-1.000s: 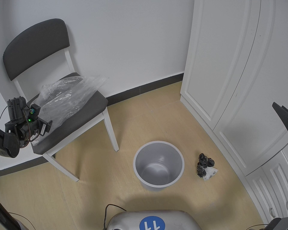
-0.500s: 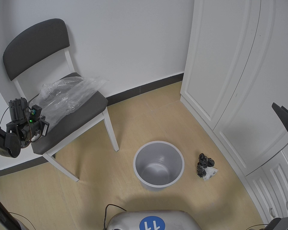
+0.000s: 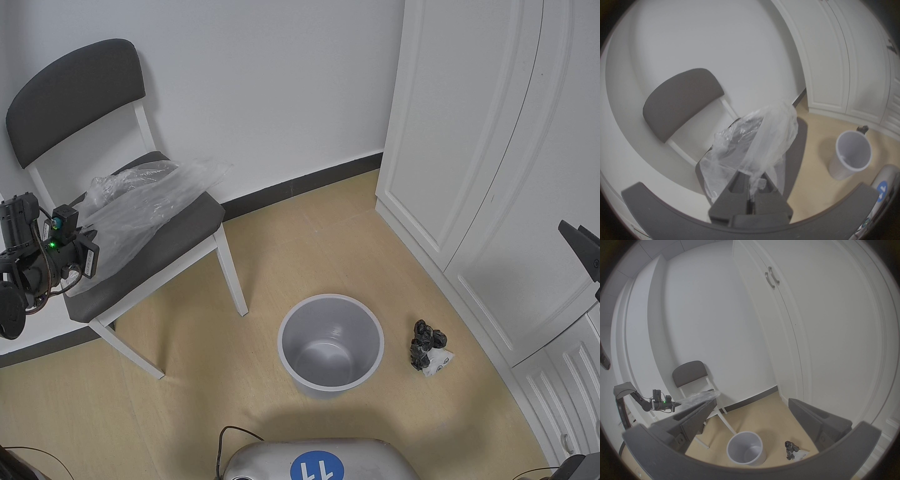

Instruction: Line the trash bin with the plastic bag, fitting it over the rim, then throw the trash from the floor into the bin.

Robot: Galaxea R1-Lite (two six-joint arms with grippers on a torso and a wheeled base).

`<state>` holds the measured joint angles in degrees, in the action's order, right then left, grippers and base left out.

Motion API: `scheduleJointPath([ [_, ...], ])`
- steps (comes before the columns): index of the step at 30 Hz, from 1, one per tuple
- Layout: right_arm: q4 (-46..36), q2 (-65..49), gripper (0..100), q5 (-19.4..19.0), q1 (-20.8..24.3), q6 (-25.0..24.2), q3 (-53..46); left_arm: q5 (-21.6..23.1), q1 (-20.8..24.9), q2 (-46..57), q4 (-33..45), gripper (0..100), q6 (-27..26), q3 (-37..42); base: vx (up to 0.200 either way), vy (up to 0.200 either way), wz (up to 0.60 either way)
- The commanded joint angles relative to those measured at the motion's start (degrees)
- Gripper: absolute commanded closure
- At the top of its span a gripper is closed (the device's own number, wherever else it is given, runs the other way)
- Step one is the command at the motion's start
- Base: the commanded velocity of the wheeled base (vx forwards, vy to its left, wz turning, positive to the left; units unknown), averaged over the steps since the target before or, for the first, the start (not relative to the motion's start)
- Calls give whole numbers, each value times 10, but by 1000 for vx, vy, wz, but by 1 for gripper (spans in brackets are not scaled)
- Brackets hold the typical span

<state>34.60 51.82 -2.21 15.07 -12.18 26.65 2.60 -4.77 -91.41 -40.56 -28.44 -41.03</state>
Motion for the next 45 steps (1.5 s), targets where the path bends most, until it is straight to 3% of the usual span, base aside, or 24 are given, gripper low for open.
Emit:
scheduleJointPath([
  [1, 5, 20, 0, 1, 16, -5, -1, -2, 49, 73, 27, 100, 31, -16, 0, 0, 0],
  [7, 6, 44, 0, 35, 44, -14, -2, -1, 71, 103, 118, 100, 87, -52, 0, 0, 0],
  [12, 6, 43, 0, 61, 73, -14, -2, -1, 50, 71, 116, 100, 90, -47, 0, 0, 0],
  [18, 6, 43, 0, 62, 75, -14, -3, -2, 21, 21, 114, 100, 84, -44, 0, 0, 0],
  [21, 6, 42, 0, 62, 76, -14, -4, -2, 12, -7, 97, 100, 84, -34, 0, 0, 0],
  [29, 6, 38, 0, 62, 83, -14, -5, -16, -20, -128, -69, 100, 88, -59, 0, 0, 0],
  [36, 6, 38, 0, 62, 83, -14, -5, -15, -38, -163, -72, 100, 92, -113, 0, 0, 0],
  [43, 6, 39, 0, 62, 86, -14, -6, -5, -45, -125, -59, 100, 125, -90, 0, 0, 0],
  [44, 6, 39, 0, 62, 88, -14, -6, 0, -45, -117, -51, 0, 125, -85, 0, 0, 0],
  [45, 6, 39, 0, 62, 88, -14, -6, 0, -45, -117, -51, 0, 125, -85, 0, 0, 0],
])
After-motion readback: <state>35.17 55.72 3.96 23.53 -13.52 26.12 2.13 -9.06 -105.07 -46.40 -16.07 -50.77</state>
